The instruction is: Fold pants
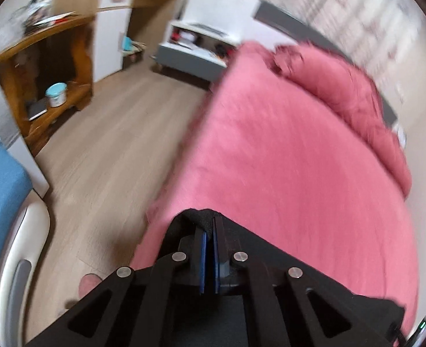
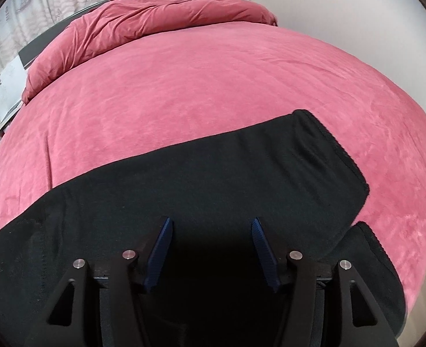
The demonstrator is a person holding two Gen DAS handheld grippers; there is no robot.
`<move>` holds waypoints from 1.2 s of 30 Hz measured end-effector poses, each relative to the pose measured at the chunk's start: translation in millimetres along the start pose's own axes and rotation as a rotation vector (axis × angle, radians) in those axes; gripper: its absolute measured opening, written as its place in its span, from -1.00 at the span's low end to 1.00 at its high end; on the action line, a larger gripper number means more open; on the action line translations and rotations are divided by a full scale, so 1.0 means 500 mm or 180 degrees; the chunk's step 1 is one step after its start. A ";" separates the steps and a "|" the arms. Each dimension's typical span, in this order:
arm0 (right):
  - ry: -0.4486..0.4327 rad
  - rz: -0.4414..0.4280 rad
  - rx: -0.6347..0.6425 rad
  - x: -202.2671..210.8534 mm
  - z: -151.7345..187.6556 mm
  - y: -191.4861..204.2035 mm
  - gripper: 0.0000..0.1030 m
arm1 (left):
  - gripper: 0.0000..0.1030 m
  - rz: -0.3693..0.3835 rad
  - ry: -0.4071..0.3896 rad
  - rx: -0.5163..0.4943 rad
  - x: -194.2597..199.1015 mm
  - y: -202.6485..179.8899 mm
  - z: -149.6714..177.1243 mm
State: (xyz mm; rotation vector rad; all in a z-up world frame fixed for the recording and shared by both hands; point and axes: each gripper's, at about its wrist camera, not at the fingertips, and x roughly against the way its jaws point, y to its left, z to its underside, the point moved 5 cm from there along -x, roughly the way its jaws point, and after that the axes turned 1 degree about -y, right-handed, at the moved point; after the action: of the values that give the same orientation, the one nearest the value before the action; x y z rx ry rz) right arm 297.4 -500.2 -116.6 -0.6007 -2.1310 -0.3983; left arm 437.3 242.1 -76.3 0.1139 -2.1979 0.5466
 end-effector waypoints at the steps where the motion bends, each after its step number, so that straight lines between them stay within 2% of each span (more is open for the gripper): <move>1: 0.0002 -0.0010 -0.0026 -0.001 0.002 -0.001 0.17 | -0.94 -0.0040 0.0037 -0.0033 -0.007 0.005 0.003; 3: -0.0003 -0.0014 -0.0074 -0.003 0.007 -0.003 0.19 | -0.93 -0.0078 0.0039 -0.0021 -0.017 0.018 0.019; 6: -0.0001 0.0004 -0.0024 -0.004 0.011 0.000 0.23 | -0.89 -0.0143 0.0162 0.0226 -0.060 0.044 0.046; 8: 0.0040 -0.0006 0.0061 -0.006 0.006 0.002 0.25 | -0.82 -0.0052 0.0216 0.0221 -0.079 0.038 0.061; 10: 0.0099 -0.0069 0.0107 0.001 -0.002 0.000 0.25 | -0.32 -0.0040 0.0338 0.0152 -0.098 0.025 0.075; 13: 0.0010 -0.0100 0.0110 0.032 -0.028 -0.013 0.27 | -0.25 0.0173 0.0463 0.0108 -0.085 0.005 0.096; 16: 0.0028 -0.0200 0.0003 0.055 -0.064 -0.021 0.36 | -0.24 0.0135 0.0461 0.0016 -0.088 -0.010 0.085; 19: 0.0273 -0.0376 -0.0139 0.052 -0.093 -0.008 0.40 | -0.24 0.0058 0.0404 0.0020 -0.075 -0.021 0.071; 22: 0.0558 -0.0447 -0.0271 0.031 -0.115 0.026 0.40 | -0.24 0.0061 0.0632 0.0423 -0.078 -0.020 0.067; 24: 0.0734 -0.0368 -0.0348 0.008 -0.127 0.050 0.40 | -0.24 0.0015 0.0684 0.0812 -0.073 -0.013 0.065; 25: 0.0822 -0.0340 -0.0411 -0.005 -0.135 0.064 0.40 | -0.24 0.0100 0.0691 0.1032 -0.069 -0.013 0.063; 27: 0.1002 -0.0363 -0.0519 -0.029 -0.142 0.096 0.40 | -0.24 0.0166 0.0787 0.1257 -0.069 -0.022 0.066; 30: 0.1253 -0.0403 -0.0583 -0.058 -0.142 0.150 0.40 | -0.24 0.0194 0.1015 0.1333 -0.076 -0.051 0.080; 32: 0.1441 -0.0334 -0.0536 -0.077 -0.135 0.188 0.39 | -0.24 0.0191 0.1247 0.1302 -0.089 -0.079 0.097; 33: 0.1486 -0.0297 -0.0533 -0.083 -0.133 0.200 0.39 | -0.24 0.0131 0.1355 0.1261 -0.099 -0.093 0.107; 36: 0.1558 -0.0223 -0.0659 -0.098 -0.130 0.223 0.39 | -0.23 -0.0086 0.1458 0.1139 -0.119 -0.115 0.120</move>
State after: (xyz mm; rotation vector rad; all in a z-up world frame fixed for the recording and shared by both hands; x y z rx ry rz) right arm 426.8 -451.9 -111.9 -0.4843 -1.6551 -0.7317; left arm 447.0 158.7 -134.8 0.1870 -1.6391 0.8553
